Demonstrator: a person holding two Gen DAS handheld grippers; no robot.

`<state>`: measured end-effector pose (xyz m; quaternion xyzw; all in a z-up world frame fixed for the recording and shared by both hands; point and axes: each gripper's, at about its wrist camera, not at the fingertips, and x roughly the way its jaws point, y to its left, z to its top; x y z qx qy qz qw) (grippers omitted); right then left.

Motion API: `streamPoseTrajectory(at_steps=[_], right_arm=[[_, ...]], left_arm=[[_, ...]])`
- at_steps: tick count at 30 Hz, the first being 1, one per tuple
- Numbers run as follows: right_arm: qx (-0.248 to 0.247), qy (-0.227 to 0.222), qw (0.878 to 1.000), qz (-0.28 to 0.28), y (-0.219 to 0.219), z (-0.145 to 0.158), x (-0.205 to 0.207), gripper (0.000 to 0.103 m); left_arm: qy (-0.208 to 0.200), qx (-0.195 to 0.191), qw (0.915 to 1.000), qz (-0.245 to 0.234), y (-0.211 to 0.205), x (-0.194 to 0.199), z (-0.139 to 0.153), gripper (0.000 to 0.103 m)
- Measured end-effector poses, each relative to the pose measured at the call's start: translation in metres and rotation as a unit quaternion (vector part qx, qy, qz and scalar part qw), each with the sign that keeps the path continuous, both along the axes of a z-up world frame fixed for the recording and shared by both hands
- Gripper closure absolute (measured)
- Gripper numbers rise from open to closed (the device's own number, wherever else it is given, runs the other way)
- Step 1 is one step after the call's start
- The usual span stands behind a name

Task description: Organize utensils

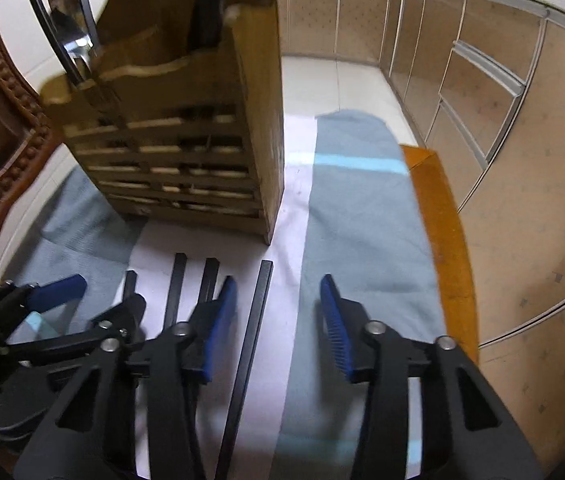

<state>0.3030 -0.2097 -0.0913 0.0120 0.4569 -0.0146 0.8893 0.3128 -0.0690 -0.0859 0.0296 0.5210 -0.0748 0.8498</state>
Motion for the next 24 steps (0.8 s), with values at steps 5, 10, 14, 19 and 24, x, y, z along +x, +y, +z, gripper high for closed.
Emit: streamPoseTrajectory(at_steps=[5,10,14,19,24], right_arm=[[-0.005,0.015,1.000,0.005,0.004,-0.014,0.015,0.071],[0.000,0.015,1.000,0.008,0.002,-0.014,0.020,0.092],[0.027,0.011,1.000,0.004,-0.008,-0.008,0.017,0.095],[0.042,-0.024,0.999,0.005,-0.018,0.020,0.000,0.096],[0.066,-0.071,0.995,0.004,-0.026,0.056,-0.030,0.096]], left_arm=[[-0.003,-0.004,1.0000,-0.005,-0.004,0.007,0.002,0.065],[-0.004,-0.010,0.9998,-0.019,-0.007,0.004,0.004,0.090],[-0.006,-0.014,0.9995,-0.026,-0.003,0.002,0.004,0.097],[-0.027,-0.027,0.9991,-0.019,0.010,-0.004,0.023,0.097],[-0.066,-0.040,0.9967,-0.023,0.015,-0.022,0.056,0.097]])
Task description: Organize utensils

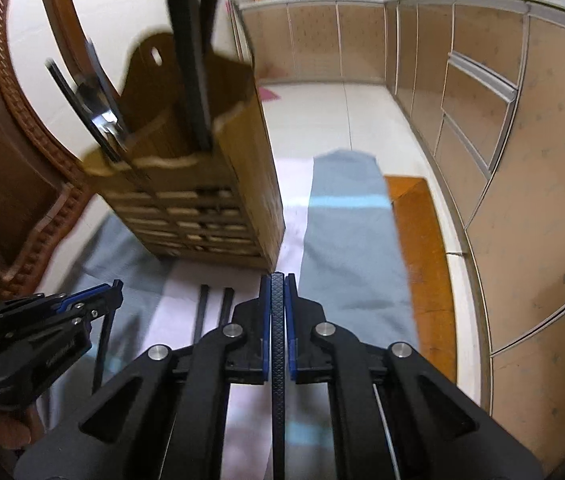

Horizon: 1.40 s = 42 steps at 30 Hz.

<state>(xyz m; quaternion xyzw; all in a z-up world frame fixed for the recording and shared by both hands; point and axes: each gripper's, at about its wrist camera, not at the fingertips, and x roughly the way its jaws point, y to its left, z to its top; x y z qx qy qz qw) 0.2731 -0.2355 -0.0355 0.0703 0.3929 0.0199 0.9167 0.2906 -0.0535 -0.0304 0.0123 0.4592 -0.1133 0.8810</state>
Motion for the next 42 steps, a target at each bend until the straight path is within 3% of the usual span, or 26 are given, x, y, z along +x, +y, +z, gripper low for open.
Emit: streamPoseTrajectory(at_steps=[12,20,29,35,42], right_arm=[[-0.001,-0.107,0.994,0.021,0.017,0.087,-0.088,0.096],[0.008,-0.158,0.987,0.017,0.016,0.131,-0.138,0.096],[0.007,-0.197,0.980,0.000,0.024,0.160,-0.161,0.096],[-0.021,-0.185,0.982,0.008,0.038,0.160,-0.160,0.096],[-0.021,-0.177,0.984,0.004,0.041,0.158,-0.155,0.096]], left_arm=[[-0.128,-0.040,0.9900,-0.043,0.013,-0.090,0.111,0.097],[-0.188,-0.074,0.9786,-0.038,0.042,-0.124,0.150,0.097],[-0.217,-0.088,0.9716,-0.034,0.054,-0.132,0.155,0.097],[-0.214,-0.094,0.9718,-0.033,0.059,-0.123,0.151,0.097],[-0.213,-0.104,0.9709,-0.036,0.062,-0.119,0.152,0.097]])
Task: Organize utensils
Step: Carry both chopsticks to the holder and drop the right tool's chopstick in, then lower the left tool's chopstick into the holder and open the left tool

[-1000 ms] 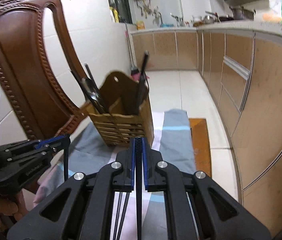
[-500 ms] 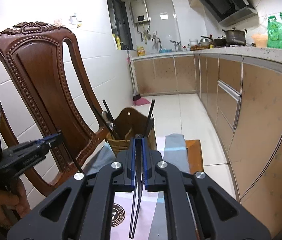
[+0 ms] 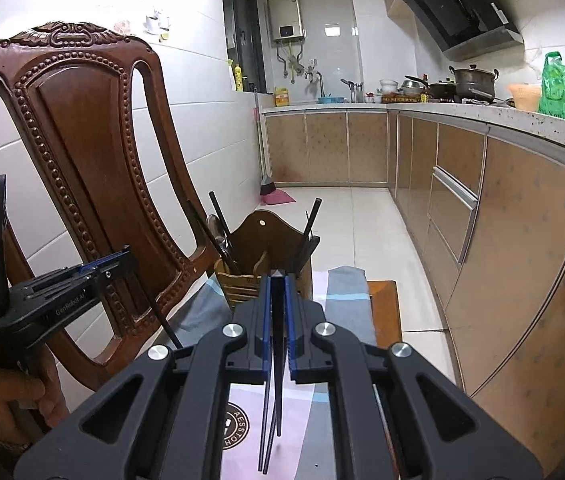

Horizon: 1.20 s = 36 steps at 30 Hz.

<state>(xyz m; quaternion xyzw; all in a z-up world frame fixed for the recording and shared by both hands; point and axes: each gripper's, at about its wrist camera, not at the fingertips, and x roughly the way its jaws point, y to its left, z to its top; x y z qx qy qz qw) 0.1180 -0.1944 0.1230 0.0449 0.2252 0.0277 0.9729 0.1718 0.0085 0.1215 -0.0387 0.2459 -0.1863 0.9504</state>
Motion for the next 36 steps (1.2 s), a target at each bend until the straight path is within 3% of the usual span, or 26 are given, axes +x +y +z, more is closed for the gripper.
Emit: streamPoseTrajectory(at_steps=[9,15,19,26,32,33,35,36], right_arm=[[0.003,-0.019,1.000,0.018,0.011,0.050,0.038,0.096],[0.008,-0.067,0.998,0.000,0.011,0.111,0.077,0.096],[-0.003,-0.087,0.996,-0.022,0.016,0.128,0.108,0.096],[-0.020,-0.077,0.994,-0.069,0.018,0.093,0.169,0.096],[0.039,-0.040,0.995,-0.078,-0.002,0.035,0.187,0.095],[0.041,-0.033,0.996,-0.073,-0.004,0.028,0.185,0.089],[0.045,-0.022,0.997,-0.065,-0.008,0.019,0.175,0.056],[0.051,-0.025,0.996,-0.066,-0.009,0.017,0.167,0.032]], left_arm=[[0.004,-0.008,1.0000,0.004,0.005,0.003,-0.002,0.097],[0.008,-0.010,0.9999,0.006,0.007,0.006,-0.004,0.097],[0.011,-0.013,0.9998,0.008,0.010,0.009,-0.006,0.097],[0.015,-0.015,0.9997,0.010,0.016,0.011,-0.006,0.097],[0.017,-0.013,0.9997,0.011,0.017,0.012,-0.005,0.097],[0.017,-0.014,0.9997,0.011,0.016,0.013,-0.005,0.097],[0.019,-0.014,0.9996,0.011,0.016,0.014,-0.006,0.097],[0.020,-0.013,0.9996,0.011,0.015,0.014,-0.007,0.097]])
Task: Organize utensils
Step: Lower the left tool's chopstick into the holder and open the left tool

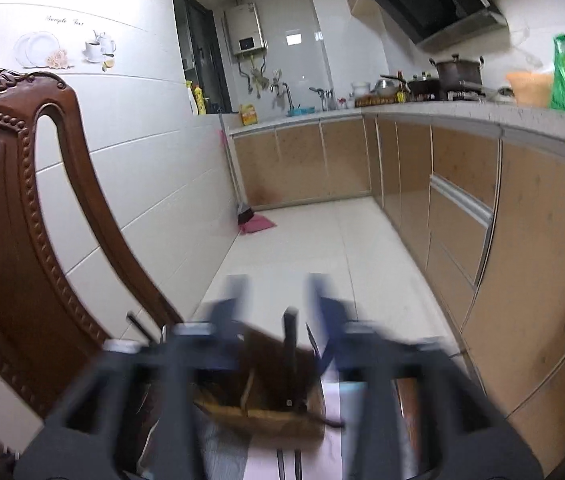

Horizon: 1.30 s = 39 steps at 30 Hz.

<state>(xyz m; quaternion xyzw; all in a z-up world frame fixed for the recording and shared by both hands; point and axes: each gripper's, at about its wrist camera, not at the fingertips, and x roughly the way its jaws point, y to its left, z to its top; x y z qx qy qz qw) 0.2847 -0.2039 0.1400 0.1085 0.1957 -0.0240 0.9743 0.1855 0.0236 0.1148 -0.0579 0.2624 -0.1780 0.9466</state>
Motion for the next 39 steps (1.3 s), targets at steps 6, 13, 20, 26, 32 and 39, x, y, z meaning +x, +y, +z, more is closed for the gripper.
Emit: streamPoseTrajectory(at_steps=[6,13,20,26,32,39], right_arm=[[0.010,-0.050,0.999,0.012,-0.019,-0.027,-0.104,0.015],[0.050,0.016,0.998,-0.027,-0.047,-0.112,-0.178,0.012],[0.020,0.028,0.999,-0.008,-0.049,-0.119,-0.172,0.012],[0.045,0.033,0.998,0.000,-0.061,-0.120,-0.170,0.012],[0.064,0.038,0.997,0.001,-0.075,-0.121,-0.168,0.012],[0.081,0.031,0.996,0.003,-0.084,-0.116,-0.167,0.012]], left_arm=[[0.003,0.008,1.0000,0.002,-0.003,0.003,-0.002,0.097],[0.005,0.014,0.9999,0.000,-0.005,-0.002,-0.005,0.097],[-0.003,0.009,0.9999,0.005,-0.010,0.003,0.010,0.097],[-0.026,0.000,0.9992,0.031,-0.017,0.027,0.064,0.097],[-0.069,-0.019,0.9958,0.058,-0.023,0.068,0.132,0.097],[-0.044,-0.033,0.9962,0.068,-0.044,0.127,0.136,0.097]])
